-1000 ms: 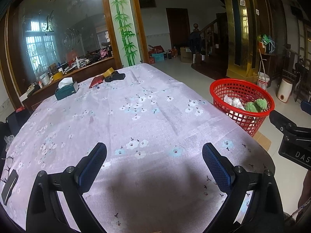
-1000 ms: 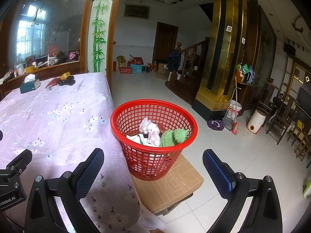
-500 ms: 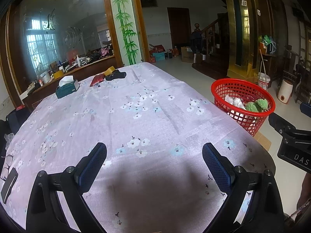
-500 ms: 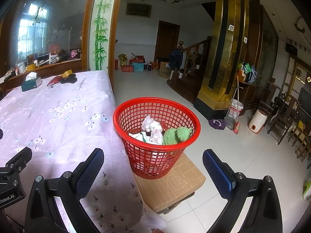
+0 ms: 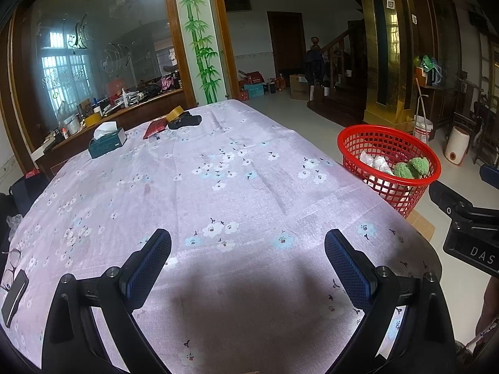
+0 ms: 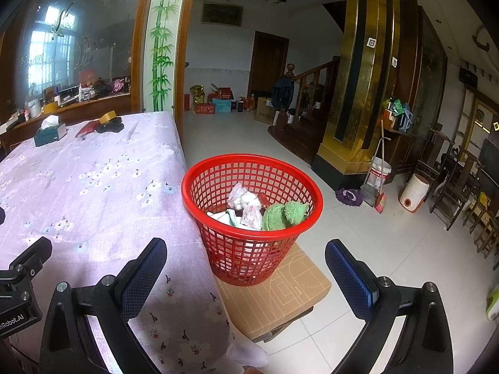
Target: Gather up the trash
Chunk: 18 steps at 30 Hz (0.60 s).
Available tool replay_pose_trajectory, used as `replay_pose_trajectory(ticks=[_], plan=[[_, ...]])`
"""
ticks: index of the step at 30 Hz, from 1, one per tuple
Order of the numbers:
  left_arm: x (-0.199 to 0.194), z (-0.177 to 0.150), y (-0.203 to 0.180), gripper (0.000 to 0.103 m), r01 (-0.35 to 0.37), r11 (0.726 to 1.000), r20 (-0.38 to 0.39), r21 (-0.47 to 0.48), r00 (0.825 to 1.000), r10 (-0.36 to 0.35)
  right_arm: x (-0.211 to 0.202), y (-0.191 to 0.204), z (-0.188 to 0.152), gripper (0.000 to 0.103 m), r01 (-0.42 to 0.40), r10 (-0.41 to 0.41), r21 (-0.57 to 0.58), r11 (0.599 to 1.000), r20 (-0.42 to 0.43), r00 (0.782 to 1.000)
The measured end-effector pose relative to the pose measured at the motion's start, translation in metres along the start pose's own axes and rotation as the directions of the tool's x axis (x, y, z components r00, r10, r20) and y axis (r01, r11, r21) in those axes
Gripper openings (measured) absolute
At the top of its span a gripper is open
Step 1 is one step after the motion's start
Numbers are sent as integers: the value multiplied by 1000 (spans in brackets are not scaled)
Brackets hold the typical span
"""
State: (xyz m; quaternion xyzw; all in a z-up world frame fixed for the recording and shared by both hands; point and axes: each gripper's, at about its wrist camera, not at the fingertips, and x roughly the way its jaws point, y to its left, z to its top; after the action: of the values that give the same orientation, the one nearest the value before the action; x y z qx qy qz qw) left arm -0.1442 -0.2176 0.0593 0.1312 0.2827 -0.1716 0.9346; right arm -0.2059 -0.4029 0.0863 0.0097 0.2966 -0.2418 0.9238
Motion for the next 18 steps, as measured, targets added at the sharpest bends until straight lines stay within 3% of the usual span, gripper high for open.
replay_pose_trajectory(ticks=[18], plan=[[0,0,0,98,2,1000,-1,0,1000,-2,4,2,-2,103,-4,4,-1,1000,-6,1000]])
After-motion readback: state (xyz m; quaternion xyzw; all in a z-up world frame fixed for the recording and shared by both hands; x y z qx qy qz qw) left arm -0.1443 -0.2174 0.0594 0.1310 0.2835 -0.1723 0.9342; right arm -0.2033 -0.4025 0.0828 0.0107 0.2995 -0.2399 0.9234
